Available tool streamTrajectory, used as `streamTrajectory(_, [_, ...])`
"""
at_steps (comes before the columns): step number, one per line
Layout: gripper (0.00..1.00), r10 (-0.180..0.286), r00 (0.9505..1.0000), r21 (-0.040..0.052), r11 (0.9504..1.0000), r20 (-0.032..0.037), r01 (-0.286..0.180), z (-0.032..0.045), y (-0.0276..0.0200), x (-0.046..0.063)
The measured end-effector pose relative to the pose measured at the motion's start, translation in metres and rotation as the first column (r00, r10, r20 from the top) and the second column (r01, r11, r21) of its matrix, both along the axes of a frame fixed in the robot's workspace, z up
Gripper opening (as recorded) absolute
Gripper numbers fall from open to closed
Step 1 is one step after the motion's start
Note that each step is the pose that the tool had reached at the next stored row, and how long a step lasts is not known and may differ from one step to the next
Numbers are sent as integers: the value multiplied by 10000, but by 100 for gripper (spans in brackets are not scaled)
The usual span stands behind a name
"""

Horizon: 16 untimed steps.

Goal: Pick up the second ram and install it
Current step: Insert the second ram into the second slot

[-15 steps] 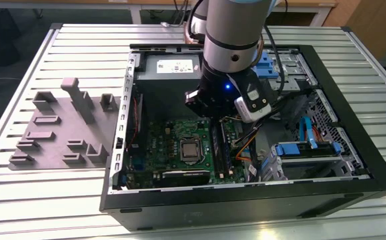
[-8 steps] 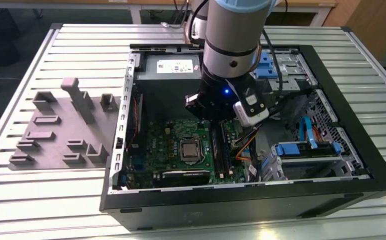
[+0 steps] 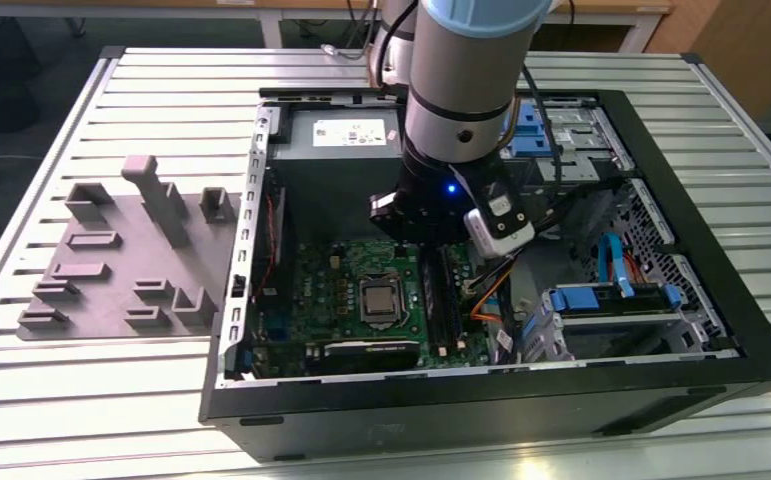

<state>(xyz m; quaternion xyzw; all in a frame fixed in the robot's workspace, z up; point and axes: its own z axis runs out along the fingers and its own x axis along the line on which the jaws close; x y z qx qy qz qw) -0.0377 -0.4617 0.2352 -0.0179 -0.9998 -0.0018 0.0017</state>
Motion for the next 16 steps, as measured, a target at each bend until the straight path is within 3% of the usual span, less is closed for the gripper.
streamTrajectory(5, [14,2,10000,16,10000,-1,-2,-10,-14,1])
streamTrajectory(11, [14,0,10000,77,10000,1,0,-48,-86,1])
streamTrajectory(16, [14,0,10000,77,10000,-1,0,-65,-113,22])
